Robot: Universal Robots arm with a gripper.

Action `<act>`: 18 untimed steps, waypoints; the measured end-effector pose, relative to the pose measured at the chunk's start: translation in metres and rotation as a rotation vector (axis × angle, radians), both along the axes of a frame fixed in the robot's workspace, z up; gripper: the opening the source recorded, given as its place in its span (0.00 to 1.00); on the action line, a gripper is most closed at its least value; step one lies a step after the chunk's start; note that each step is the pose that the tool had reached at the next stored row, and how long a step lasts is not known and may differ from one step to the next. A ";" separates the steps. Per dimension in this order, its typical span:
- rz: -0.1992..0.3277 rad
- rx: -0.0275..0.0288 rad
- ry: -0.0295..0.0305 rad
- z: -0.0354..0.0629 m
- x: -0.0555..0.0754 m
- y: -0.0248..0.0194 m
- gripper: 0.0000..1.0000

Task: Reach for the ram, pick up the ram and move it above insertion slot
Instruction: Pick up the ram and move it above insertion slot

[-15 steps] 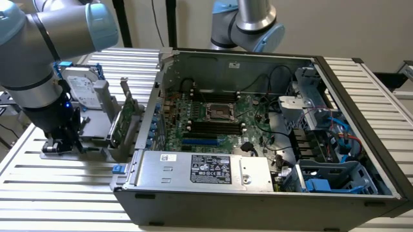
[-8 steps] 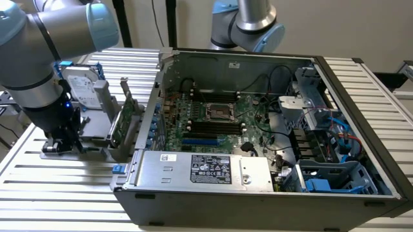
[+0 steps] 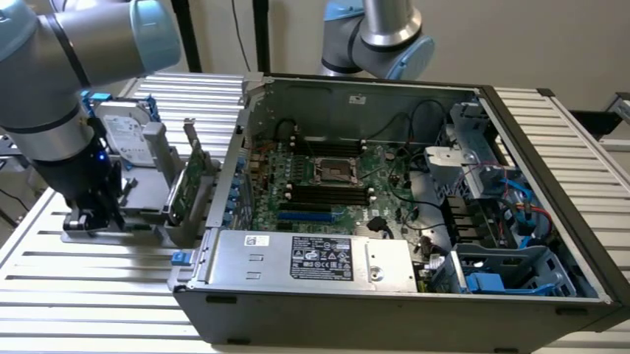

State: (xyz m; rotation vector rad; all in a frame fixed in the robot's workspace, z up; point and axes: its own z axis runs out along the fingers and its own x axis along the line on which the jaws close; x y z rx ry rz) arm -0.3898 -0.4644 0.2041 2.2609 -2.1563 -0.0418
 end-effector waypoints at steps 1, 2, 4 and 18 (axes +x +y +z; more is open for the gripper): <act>0.000 0.0000 0.0000 0.0015 0.000 0.0000 0.13; 0.000 0.0000 0.0000 0.0031 0.000 0.0000 0.13; 0.000 0.0000 0.0001 0.0072 0.000 0.0000 0.13; 0.000 0.0001 0.0020 0.0661 0.002 -0.0001 0.13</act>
